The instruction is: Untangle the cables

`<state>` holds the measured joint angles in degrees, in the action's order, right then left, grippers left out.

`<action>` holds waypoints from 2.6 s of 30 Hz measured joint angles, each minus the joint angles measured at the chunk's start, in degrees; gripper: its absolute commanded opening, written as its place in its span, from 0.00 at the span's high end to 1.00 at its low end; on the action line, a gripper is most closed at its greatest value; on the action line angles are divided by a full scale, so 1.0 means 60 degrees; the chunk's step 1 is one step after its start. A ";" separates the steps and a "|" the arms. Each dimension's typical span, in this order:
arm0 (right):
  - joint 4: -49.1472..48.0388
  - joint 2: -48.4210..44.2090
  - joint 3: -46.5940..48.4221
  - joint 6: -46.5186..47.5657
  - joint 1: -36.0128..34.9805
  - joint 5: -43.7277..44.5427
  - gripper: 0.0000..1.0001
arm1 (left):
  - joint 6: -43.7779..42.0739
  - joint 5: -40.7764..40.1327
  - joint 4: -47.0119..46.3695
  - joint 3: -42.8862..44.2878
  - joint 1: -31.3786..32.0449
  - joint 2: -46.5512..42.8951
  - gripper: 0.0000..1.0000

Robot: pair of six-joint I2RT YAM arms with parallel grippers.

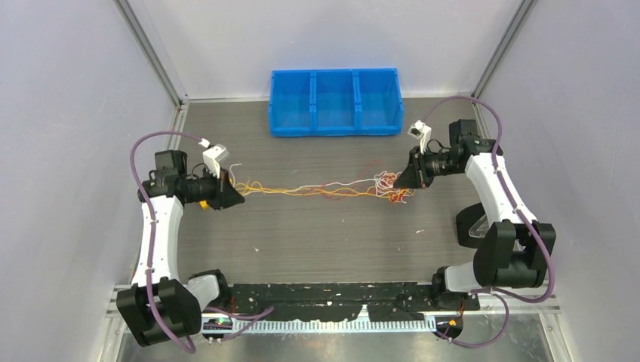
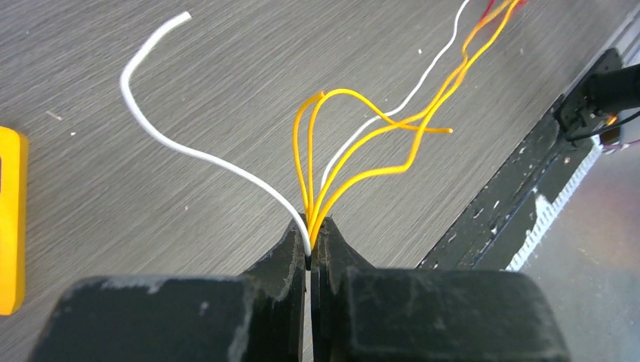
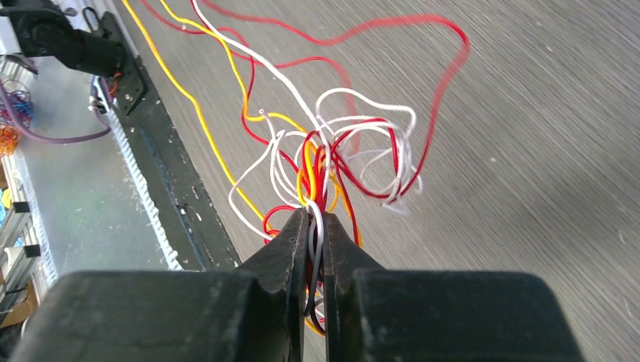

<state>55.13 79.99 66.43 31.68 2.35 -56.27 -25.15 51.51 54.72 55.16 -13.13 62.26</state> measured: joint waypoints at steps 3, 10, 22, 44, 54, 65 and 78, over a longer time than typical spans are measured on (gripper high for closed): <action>0.0222 0.0219 0.0091 0.0284 0.0270 0.0138 0.92 | -0.0382 -0.0197 0.0138 0.0018 -0.0058 0.0073 1.00; -0.0138 0.0331 0.0062 -0.0390 -0.0368 -0.0098 0.95 | -0.0867 -0.0124 -0.0022 -0.0186 0.0951 -0.0135 0.01; -0.5650 -0.0699 -0.0980 -0.5388 -0.4648 -0.0488 0.93 | 0.2991 -0.0095 -0.4929 -0.1807 0.5009 -0.2167 0.00; -0.6193 -0.0291 -0.0809 -0.6127 -0.5260 -0.0678 0.68 | 0.7122 -0.0025 -0.9209 -0.2393 0.6736 -0.0863 1.00; -0.2084 -0.0291 -0.0361 -0.2302 -0.2790 -0.0302 0.94 | 0.5887 0.0696 -0.7286 -0.2288 0.4368 -0.1395 1.00; 0.1410 -0.0240 0.1213 0.0994 0.0055 -0.0211 0.95 | 0.0404 0.1220 -0.1202 -0.0062 0.0838 -0.0506 1.00; 0.0430 -0.0157 0.0200 0.0444 -0.0772 0.2426 0.21 | -0.0324 -0.0965 -0.0798 -0.0732 0.3220 -0.0375 0.40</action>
<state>57.71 79.05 67.64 34.35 -2.28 -41.71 -27.09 45.71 49.93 50.76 6.20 60.01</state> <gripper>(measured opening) 0.514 0.204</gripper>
